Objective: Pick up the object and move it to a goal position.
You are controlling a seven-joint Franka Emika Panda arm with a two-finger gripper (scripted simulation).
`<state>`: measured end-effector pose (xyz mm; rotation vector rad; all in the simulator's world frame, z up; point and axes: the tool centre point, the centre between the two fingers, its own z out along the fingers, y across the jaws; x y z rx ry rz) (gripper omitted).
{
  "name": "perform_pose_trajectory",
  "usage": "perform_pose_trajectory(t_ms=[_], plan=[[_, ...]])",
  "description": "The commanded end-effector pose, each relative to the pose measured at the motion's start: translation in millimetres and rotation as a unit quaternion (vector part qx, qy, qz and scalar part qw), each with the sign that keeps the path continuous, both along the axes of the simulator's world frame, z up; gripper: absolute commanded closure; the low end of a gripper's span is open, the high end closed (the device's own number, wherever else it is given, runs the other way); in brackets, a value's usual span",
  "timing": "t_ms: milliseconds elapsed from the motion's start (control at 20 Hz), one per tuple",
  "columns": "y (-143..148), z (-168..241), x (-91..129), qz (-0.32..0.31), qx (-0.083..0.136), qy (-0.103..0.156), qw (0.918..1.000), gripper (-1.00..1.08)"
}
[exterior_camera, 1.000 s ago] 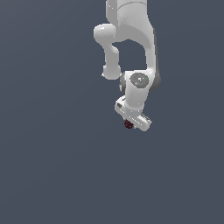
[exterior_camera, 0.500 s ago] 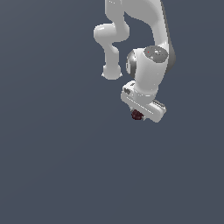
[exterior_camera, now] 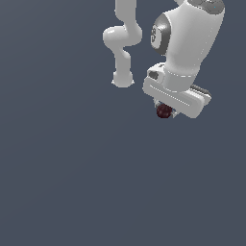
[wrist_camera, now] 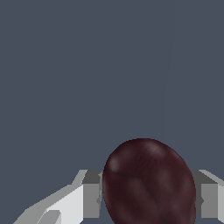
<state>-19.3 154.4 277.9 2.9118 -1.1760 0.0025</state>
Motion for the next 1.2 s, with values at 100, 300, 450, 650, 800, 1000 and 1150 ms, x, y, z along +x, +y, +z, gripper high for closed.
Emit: perform_pose_trajectory(t_ms=[100, 300, 450, 650, 800, 1000, 1150], plan=[[13, 46, 5, 0.0, 0.0, 0.0, 1.0, 1.08], [24, 83, 10, 0.0, 0.0, 0.0, 1.0, 1.08], [31, 108, 13, 0.0, 0.0, 0.0, 1.0, 1.08], [39, 136, 18, 0.0, 0.0, 0.0, 1.0, 1.08], [45, 155, 21, 0.0, 0.0, 0.0, 1.0, 1.08], [51, 177, 24, 0.0, 0.001, 0.0, 1.0, 1.08], [56, 191, 27, 0.0, 0.001, 0.0, 1.0, 1.08]])
